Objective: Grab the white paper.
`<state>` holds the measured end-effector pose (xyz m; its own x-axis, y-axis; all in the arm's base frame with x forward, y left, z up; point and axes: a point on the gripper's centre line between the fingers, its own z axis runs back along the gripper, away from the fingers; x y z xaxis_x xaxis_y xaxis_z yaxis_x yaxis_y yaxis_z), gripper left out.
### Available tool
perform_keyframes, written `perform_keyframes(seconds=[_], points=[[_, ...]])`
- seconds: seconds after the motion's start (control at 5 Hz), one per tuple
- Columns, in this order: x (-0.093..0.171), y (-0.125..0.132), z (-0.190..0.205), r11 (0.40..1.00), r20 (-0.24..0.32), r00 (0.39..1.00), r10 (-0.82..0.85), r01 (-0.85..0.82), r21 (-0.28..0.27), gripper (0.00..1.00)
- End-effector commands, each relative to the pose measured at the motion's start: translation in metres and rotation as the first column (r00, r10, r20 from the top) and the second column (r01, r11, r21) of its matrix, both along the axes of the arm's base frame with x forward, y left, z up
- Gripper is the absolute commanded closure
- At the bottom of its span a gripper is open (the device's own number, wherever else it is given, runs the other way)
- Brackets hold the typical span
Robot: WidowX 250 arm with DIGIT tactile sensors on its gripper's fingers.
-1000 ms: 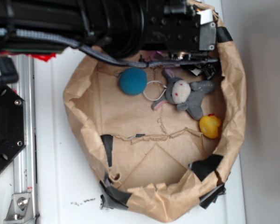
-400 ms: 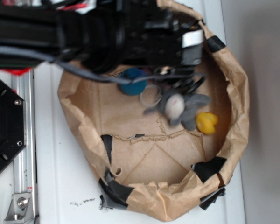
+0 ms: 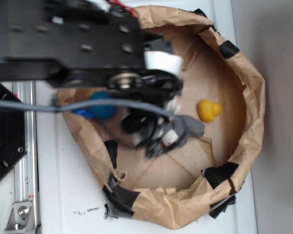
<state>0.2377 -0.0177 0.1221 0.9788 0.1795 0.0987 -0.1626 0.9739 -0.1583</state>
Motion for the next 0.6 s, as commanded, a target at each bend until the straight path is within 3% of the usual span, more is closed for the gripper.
perform_keyframes(seconds=[0.0,0.4], points=[[0.011,0.007,0.059,0.959,0.044,0.968,-0.247,0.238,0.157,1.00],[0.021,0.027,0.056,0.955,0.041,0.970,-0.238,0.226,0.194,1.00]])
